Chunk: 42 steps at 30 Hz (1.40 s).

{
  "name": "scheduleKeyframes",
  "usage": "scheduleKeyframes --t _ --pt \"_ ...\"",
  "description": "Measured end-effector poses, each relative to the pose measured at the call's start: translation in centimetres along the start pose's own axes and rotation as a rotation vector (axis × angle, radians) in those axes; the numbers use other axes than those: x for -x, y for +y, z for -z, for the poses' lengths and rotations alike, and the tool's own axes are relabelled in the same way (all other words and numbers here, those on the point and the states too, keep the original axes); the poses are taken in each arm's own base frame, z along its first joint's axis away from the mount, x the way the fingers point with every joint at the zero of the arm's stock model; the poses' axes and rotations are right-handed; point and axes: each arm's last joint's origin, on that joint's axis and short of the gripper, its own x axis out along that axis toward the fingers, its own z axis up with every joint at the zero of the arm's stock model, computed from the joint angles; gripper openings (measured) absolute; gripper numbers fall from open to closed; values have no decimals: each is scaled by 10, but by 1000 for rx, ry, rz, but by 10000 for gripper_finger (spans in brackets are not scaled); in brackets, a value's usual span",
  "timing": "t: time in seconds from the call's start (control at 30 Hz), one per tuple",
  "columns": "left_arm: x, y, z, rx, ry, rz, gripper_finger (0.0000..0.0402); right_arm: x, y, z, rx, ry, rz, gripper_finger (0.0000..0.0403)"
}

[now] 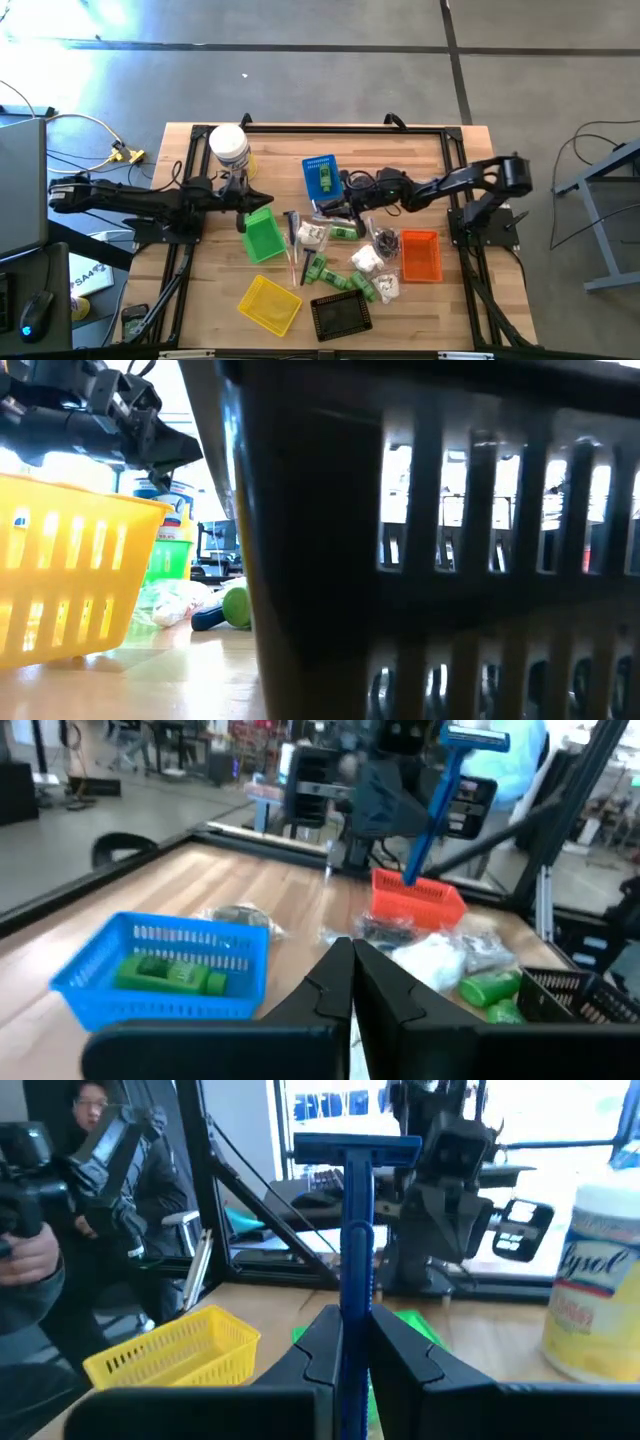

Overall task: Pick & Place Travel size toiletries
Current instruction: Put the razor into the green bin

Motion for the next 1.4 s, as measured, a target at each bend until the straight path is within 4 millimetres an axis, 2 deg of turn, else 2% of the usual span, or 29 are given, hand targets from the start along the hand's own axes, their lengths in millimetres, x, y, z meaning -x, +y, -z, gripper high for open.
scheduleKeyframes --t 0.1,0.2,0.43,0.6,0.83,1.17,1.27,1.4 --pt "-15 -8 -5 -7 31 14 35 -10 -4 -3 -7 -15 -17 32" --pt "-34 -18 -13 -77 40 51 83 -16 -3 -4 -6 -14 -35 31" --pt "-73 -34 -32 -250 23 94 223 -17 -2 -5 16 -17 -27 31" --pt "-98 -37 -37 -271 36 93 277 -17 -3 -4 14 -8 -26 31" --pt "-118 -40 -40 -293 38 100 286 -17 -2 -4 14 -7 -26 32" --pt "-123 -44 -45 -289 15 186 286 -17 -3 0 27 28 35 32" --pt "-123 -45 -46 -286 -2 188 274 -18 -3 0 37 27 45 32" --pt "-123 -45 -46 -278 -1 188 234 -18 -1 0 48 27 41 33"
